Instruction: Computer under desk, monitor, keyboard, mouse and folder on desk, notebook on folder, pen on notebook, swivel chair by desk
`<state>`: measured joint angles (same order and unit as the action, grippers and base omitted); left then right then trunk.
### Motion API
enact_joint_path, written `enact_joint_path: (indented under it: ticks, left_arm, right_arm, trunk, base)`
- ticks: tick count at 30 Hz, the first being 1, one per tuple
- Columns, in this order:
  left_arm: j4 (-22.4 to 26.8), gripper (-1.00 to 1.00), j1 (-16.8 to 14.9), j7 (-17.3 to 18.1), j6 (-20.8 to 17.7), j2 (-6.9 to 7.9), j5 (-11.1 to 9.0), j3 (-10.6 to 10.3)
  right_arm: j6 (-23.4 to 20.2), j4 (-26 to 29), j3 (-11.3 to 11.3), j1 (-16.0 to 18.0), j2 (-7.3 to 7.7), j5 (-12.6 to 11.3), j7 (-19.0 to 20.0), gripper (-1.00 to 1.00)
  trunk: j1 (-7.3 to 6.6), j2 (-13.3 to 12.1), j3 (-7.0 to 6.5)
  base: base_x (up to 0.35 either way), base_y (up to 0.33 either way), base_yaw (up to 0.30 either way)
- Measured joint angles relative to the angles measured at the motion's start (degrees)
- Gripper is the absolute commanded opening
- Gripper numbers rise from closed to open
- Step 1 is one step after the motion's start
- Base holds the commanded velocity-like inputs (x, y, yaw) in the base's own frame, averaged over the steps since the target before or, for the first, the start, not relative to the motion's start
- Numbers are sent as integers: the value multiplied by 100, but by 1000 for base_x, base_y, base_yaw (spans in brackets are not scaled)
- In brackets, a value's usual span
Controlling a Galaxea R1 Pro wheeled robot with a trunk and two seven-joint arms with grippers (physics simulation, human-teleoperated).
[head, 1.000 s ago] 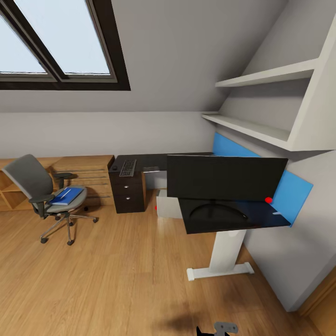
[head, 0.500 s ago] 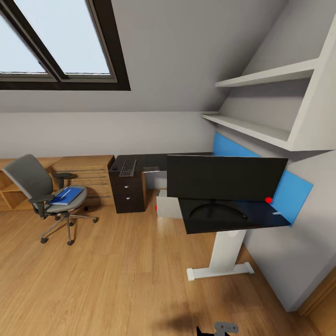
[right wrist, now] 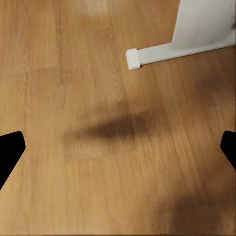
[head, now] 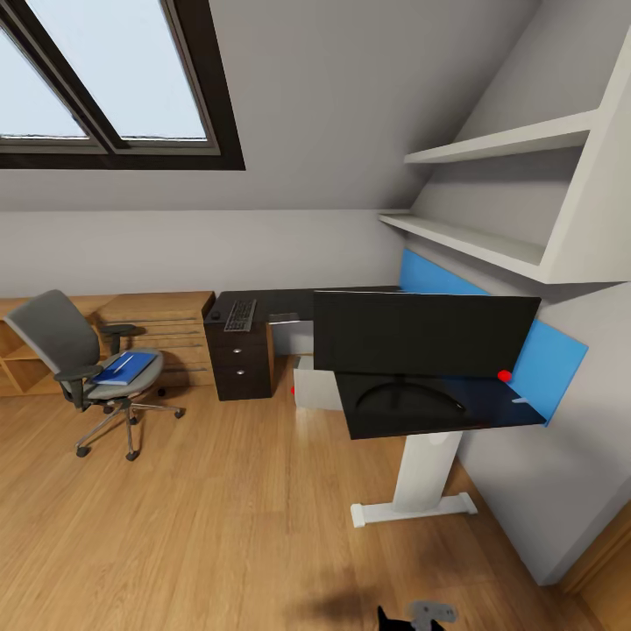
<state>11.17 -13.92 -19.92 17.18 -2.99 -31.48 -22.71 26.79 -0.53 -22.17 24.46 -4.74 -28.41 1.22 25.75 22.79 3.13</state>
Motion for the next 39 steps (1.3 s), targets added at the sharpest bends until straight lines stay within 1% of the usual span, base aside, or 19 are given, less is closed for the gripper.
enact_joint_path:
  ticks: [2, 4, 5, 6, 7, 11, 12, 15, 16, 20, 21, 22, 23, 25, 26, 28, 31, 36, 39]
  left_arm:
    - [0, 100, 0, 1, -2, 0, 2, 0]
    - [0, 100, 0, 1, -2, -1, -1, 0]
    - [0, 100, 0, 0, -2, 3, -3, 0]
    - [0, 100, 0, 1, -2, 4, -3, 0]
    - [0, 100, 0, 2, -3, 6, -3, 0]
    - [0, 100, 0, 2, -2, 10, -4, 0]
    - [0, 100, 0, 3, 0, 13, -4, 2]
    - [-1, 100, 0, 2, 2, 21, -18, 6]
    - [0, 100, 0, 1, 3, 31, -55, 8]
    - [-1, 100, 0, 2, 3, 38, -118, 8]
    - [-1, 100, 0, 1, 4, 40, -134, 6]
    - [0, 100, 0, -22, 5, 50, -145, 4]
    - [2, 100, 0, -32, 5, 84, -148, 1]
    - [12, 100, 0, -42, 5, 160, -149, -3]
    - [21, 100, 0, -47, 5, 254, -151, -4]
    - [25, 100, -1, -53, 9, 321, -152, -11]
    - [34, 100, -2, -58, 23, 411, -158, -15]
    - [37, 100, -2, -53, 26, 418, -161, -21]
    - [33, 100, -2, -48, 27, 431, -166, -14]
  right_arm:
    - [66, 29, 44, 3, 83, -12, -4, 100]
    - [117, 165, 135, 9, 219, -73, -13, 100]
    - [132, 414, 273, 19, 353, -214, -89, 100]
    - [134, 516, 315, 25, 408, -282, -144, 100]
    - [146, 707, 416, 38, 507, -436, -296, 100]
    - [152, 1100, 540, 111, 732, -684, -758, 100]
    - [151, 1341, 588, 259, 878, -764, -1136, 100]
    - [105, 1526, 608, 587, 1029, -814, -1542, 100]
    - [-2, 1580, 624, 860, 1103, -831, -1712, 100]
    - [-238, 1613, 632, 1285, 1246, -841, -1827, 100]
    - [-383, 1628, 653, 1469, 1330, -845, -1852, 100]
    - [-622, 1654, 771, 1799, 1453, -939, -1878, 100]
    - [-710, 1665, 848, 2009, 1494, -1017, -1882, 100]
    - [-775, 1666, 949, 2144, 1520, -1142, -1884, 100]
    - [-839, 1670, 1036, 2258, 1538, -1280, -1880, 100]
    - [-885, 1670, 1108, 2337, 1553, -1424, -1875, 100]
    - [-941, 1641, 1221, 2448, 1562, -1873, -1857, 100]
    - [-953, 1641, 1227, 2465, 1570, -1986, -1836, 100]
    - [-1143, 1633, 1179, 2468, 1648, -1931, -1480, 100]
  trunk:
    - [0, 0, 0]
    - [0, 0, 0]
    - [0, 0, -1]
    - [0, 0, 0]
    - [0, 0, -1]
    - [0, 0, 0]
    - [0, 0, -1]
    - [0, 0, -1]
    - [0, 0, -1]
    - [0, 0, -1]
    - [0, 0, -2]
    - [0, -1, -1]
    - [0, 1, -2]
    - [0, 0, -1]
    - [0, 0, -1]
    - [0, 0, 0]
    - [0, 0, 0]
    - [0, 0, 0]
    - [0, 0, 0]
  base:
    - [0, 0, 0]
    - [0, 0, 0]
    - [0, 0, 0]
    - [0, 0, 0]
    - [0, 0, 0]
    - [0, 0, 0]
    - [0, 0, 0]
    - [0, 0, 0]
    - [0, 0, 0]
    - [0, 0, 0]
    - [0, 0, 0]
    - [0, 0, 0]
    - [0, 0, 0]
    - [0, 0, 0]
    - [0, 0, 0]
    - [0, 0, 0]
    - [0, 0, 0]
    - [0, 0, 0]
    - [0, 0, 0]
